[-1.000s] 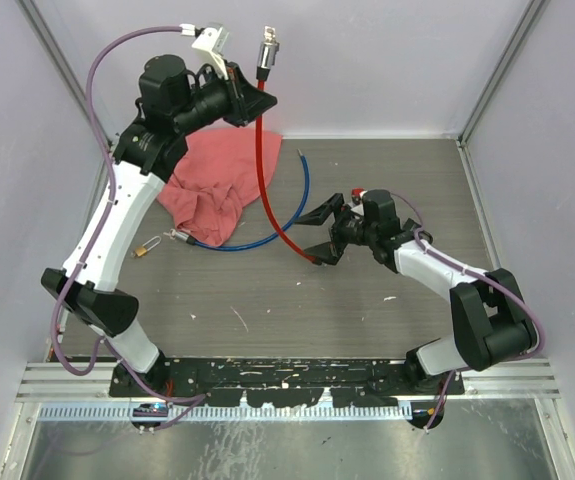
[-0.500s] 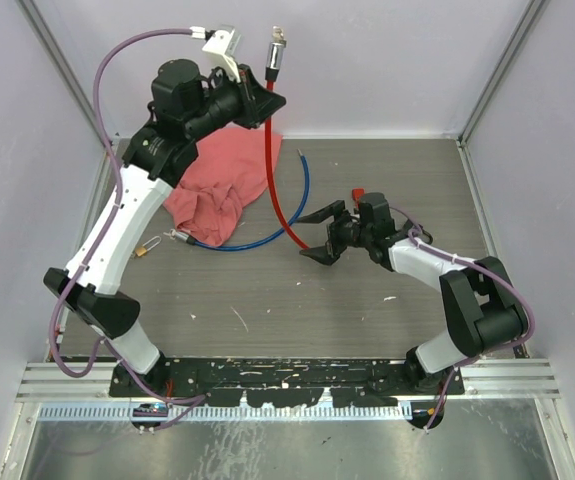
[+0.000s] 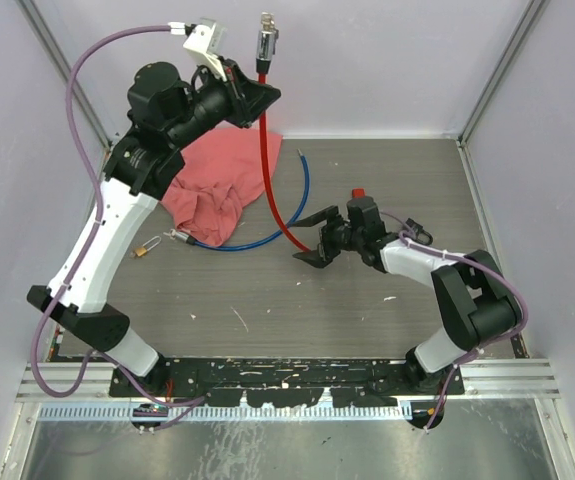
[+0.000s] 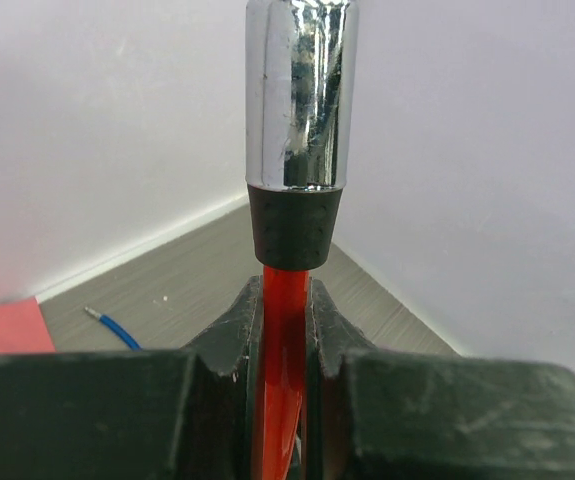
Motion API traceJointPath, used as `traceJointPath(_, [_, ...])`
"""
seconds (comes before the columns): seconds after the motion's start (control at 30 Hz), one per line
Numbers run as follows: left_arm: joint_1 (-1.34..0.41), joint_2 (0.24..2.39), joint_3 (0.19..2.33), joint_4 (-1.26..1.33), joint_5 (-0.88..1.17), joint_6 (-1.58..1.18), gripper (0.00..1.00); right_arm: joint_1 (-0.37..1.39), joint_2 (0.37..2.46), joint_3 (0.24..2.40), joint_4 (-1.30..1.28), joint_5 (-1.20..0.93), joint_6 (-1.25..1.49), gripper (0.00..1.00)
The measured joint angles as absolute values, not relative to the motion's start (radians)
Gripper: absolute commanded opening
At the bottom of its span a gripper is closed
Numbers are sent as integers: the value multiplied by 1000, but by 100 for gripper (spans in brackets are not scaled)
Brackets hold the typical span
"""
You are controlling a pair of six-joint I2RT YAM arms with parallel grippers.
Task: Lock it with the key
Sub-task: Lock the lock.
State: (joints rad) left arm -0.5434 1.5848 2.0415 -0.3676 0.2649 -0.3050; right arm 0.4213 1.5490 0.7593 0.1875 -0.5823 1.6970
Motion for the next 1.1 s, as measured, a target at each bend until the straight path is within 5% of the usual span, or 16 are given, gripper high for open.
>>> traceJointPath(0.23, [-543, 1554, 2040, -316, 273, -329, 0, 456, 1609, 794, 191, -576, 1718, 74])
traceJointPath(0.5, [-543, 1515, 1943, -265, 287, -352, 0, 455, 1633, 816, 283, -573, 1769, 43])
traceJointPath(0.73, [-543, 1452, 1806, -224, 297, -359, 0, 420, 1635, 816, 362, -570, 1787, 1])
traceJointPath(1.1, [-543, 1329, 1589, -189, 345, -405, 0, 305, 1635, 962, 338, -550, 1312, 1])
